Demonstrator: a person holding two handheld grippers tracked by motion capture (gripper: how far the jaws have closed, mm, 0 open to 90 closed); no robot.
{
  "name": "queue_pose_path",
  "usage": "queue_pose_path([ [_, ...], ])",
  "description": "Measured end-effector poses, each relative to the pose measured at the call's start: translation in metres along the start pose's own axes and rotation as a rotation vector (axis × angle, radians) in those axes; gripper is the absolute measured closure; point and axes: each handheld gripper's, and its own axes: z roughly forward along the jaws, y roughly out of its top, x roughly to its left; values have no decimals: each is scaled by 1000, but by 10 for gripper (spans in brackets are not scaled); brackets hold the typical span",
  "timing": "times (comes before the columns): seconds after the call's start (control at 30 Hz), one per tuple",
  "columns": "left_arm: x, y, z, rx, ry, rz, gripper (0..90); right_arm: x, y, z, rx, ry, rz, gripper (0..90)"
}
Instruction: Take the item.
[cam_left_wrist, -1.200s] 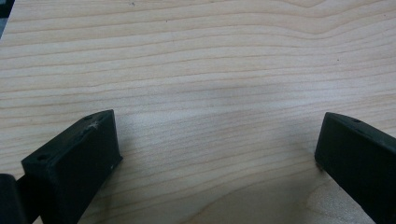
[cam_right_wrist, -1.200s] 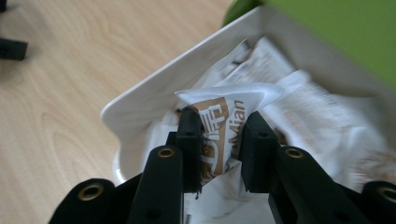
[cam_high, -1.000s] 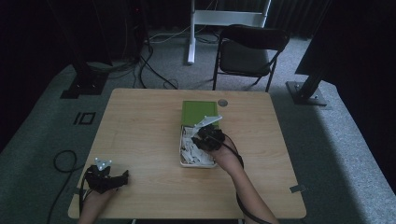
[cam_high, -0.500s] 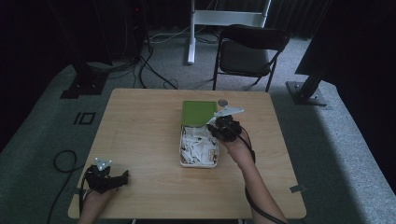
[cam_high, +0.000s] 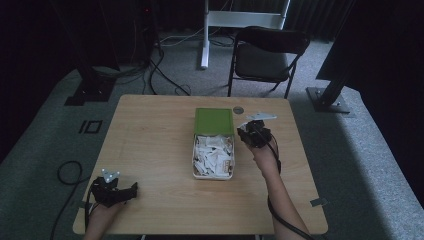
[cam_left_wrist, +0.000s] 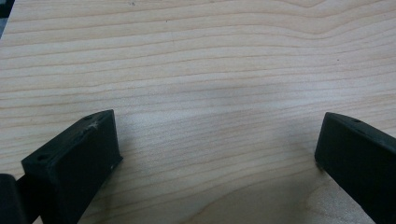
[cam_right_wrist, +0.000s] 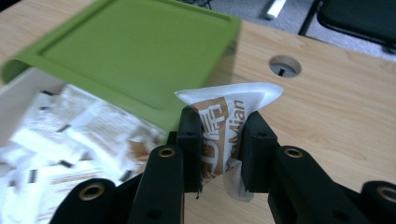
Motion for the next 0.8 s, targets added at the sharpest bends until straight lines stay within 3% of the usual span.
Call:
queue_pose_path([
  [0.43, 0, 0, 0, 0, 0, 0, 6, -28, -13, 18, 14, -46, 101, 729],
  [0.8, 0, 0, 0, 0, 0, 0, 6, -40, -27, 58, 80, -51, 171, 729],
])
